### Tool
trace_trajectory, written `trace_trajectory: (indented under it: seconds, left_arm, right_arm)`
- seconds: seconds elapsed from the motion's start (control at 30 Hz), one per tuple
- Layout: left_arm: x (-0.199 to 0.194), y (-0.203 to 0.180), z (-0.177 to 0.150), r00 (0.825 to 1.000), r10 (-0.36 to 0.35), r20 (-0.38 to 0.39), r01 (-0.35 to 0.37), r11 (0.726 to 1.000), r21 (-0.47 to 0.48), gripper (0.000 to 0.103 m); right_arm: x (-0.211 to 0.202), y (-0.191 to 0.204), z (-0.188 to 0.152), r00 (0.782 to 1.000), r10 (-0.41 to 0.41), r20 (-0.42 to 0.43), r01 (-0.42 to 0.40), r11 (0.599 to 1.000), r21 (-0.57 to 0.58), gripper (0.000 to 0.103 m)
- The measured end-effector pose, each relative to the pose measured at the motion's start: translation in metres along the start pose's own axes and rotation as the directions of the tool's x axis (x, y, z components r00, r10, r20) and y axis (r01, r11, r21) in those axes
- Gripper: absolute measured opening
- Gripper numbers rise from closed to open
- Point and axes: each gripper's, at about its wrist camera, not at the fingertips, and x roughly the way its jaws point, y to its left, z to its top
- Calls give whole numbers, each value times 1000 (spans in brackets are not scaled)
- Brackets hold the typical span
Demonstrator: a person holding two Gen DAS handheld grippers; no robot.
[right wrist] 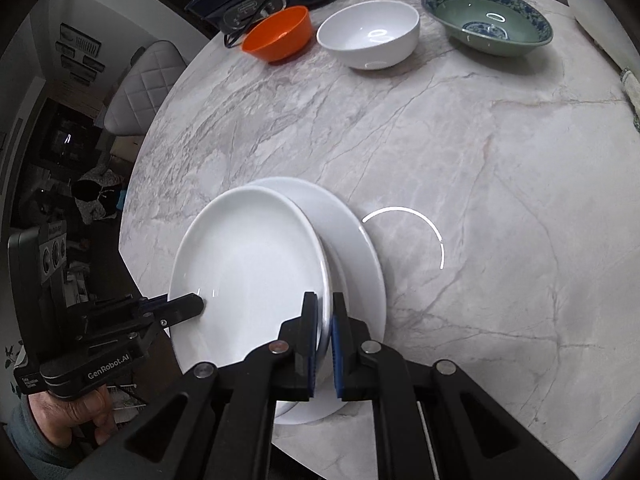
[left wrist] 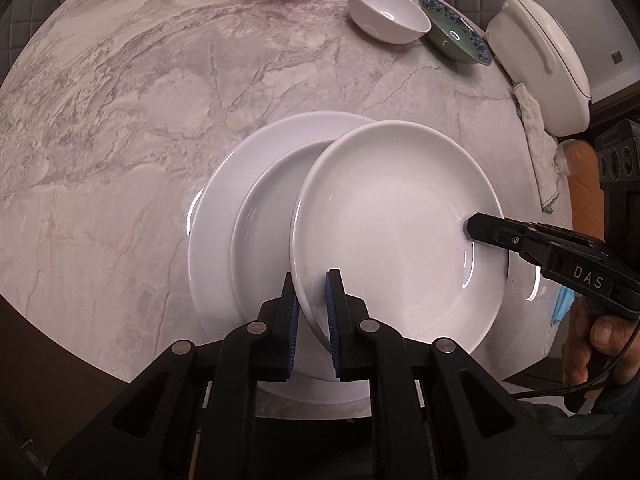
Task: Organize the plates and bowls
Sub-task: 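Carry the small white dish over the plate stack with both tools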
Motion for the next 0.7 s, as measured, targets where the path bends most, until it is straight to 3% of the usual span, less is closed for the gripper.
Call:
trace_trajectory:
  seconds: [0.7]
  left_arm:
    - [26,15,0,999,45,-29,-43,998,51,12]
  right_arm:
    - [38,17,-16,995,-91,-48,89,995,-41,10]
